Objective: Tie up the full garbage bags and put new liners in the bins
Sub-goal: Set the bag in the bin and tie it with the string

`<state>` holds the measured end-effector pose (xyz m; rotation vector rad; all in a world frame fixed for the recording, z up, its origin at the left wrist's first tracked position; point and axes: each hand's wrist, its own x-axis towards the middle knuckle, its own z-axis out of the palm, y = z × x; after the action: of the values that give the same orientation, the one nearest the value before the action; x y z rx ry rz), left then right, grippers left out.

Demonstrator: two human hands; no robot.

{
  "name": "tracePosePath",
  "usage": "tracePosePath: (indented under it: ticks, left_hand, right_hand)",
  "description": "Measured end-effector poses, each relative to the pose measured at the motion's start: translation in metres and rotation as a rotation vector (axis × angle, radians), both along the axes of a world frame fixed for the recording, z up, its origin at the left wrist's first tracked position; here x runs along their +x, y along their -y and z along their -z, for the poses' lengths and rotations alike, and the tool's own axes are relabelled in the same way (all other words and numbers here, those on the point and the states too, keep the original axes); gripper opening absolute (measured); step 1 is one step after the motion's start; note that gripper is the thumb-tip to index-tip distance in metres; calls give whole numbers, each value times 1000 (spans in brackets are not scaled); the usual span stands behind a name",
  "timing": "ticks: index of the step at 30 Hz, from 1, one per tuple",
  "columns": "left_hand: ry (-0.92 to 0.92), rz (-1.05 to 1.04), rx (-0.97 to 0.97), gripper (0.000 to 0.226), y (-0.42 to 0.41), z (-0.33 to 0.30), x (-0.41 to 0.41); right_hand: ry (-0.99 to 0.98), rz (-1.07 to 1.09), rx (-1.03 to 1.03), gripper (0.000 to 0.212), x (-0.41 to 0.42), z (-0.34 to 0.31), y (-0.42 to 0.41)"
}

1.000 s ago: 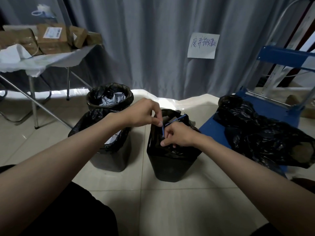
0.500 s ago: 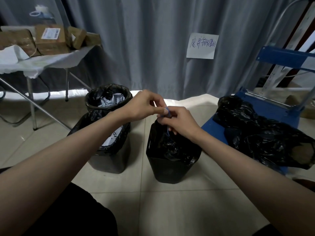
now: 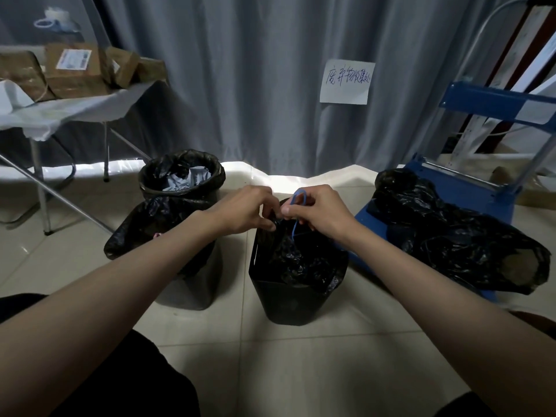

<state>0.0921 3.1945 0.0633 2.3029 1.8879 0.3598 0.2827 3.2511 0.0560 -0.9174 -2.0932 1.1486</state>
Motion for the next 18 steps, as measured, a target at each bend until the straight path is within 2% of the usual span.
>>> tracePosePath:
  ticks: [4,8,11,13,15,18]
  left_hand:
    - [-93,-47,26,10,-6,2,1]
    - [-113,-134,-104,16,-10,14,-9]
    - [-91,-158,-157,19,-12,17,-11]
    - [2,-138,-155,24,-12,11,-7]
    - [169,-94,-137,30,-9,0,3]
    - [371,-24,-102,17,-7,-8,17]
  right_hand:
    - [-69,69,25,7,4,-7,-4]
    - [-200,190,29,8,10,-18,-14]
    - [-248,184,21,10,12,-20,-15]
    - [-286,151,-20,10,12,-19,-14]
    - [-317,113,-60,10,9,-19,-13]
    - [-373,60,-90,9,4,-24,-10]
